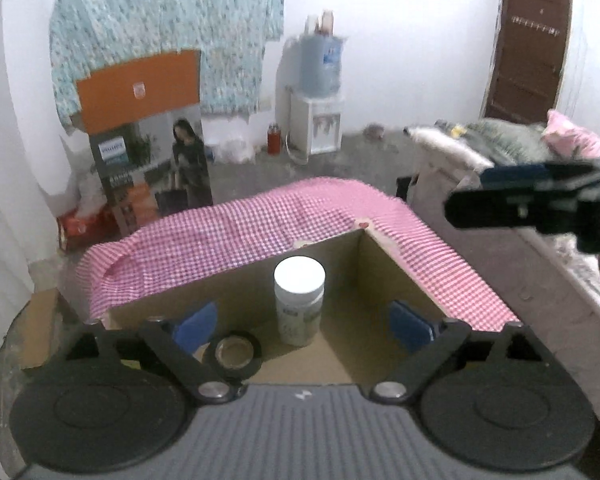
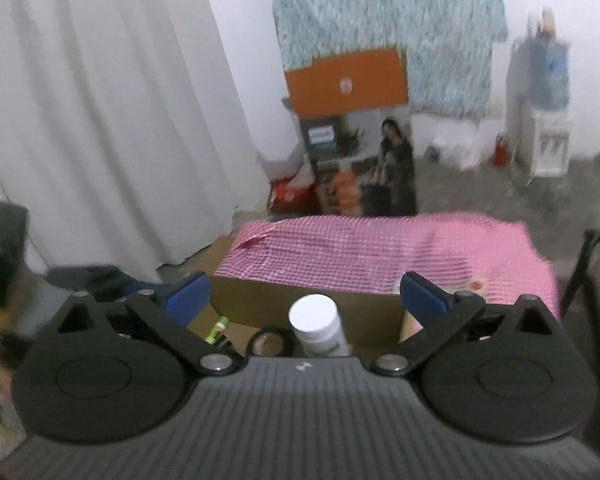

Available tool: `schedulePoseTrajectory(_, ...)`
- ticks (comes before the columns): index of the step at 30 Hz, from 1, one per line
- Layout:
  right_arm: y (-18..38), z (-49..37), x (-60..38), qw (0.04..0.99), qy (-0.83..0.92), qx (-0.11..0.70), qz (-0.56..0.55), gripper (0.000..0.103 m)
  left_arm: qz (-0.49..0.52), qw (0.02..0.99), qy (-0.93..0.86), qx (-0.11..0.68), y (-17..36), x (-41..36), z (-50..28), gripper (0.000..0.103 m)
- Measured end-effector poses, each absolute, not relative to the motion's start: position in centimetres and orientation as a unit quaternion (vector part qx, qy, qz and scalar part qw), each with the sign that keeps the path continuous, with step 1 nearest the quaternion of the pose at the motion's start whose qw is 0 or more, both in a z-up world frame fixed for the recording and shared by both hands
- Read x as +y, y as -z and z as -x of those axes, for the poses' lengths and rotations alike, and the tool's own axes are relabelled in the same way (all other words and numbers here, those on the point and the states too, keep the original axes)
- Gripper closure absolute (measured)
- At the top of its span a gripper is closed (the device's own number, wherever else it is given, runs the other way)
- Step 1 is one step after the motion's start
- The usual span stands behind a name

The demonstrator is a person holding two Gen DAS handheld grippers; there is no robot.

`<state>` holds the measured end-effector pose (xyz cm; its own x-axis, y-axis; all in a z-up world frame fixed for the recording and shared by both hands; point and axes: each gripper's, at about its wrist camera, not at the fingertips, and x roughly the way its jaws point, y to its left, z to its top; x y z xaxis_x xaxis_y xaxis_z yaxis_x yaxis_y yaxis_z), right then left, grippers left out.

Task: Organize rigid objects
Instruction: 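Lift the white bottle into the box and open the right gripper, then move the right gripper back toward the white plug charger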

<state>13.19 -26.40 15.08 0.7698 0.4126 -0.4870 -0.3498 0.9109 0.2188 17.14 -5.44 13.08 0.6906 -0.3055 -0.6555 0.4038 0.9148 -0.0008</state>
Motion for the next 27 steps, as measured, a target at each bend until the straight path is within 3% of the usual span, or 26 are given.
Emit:
schedulePoseTrajectory(6, -13.6, -6.5, -26.2, 0.946, -0.173, 0.274, -0.005, 0.001, -0.052, 0.925, 0.186, 0.327, -12.5, -3.2, -10.7, 0.007)
schedulePoseTrajectory(13, -9.0, -1.1, -22.9, 0.943, -0.156, 0.288, 0.063, 0.001, -0.025, 0.910, 0.186, 0.369, -8.1, -1.1, -5.8, 0.000)
schedulePoseTrajectory(22, -3.8, 1.5, -19.4, 0.934, -0.162, 0.318, -0.012, 0.001, 0.053, 0.902, 0.180, 0.390, -4.2, 1.3, -2.4, 0.000)
schedulePoseTrajectory(27, -3.1, 2.4, -19.0, 0.929, -0.194, 0.311, -0.046, 0.001, 0.036, 0.908, 0.161, 0.385, -4.0, 1.3, -1.3, 0.000)
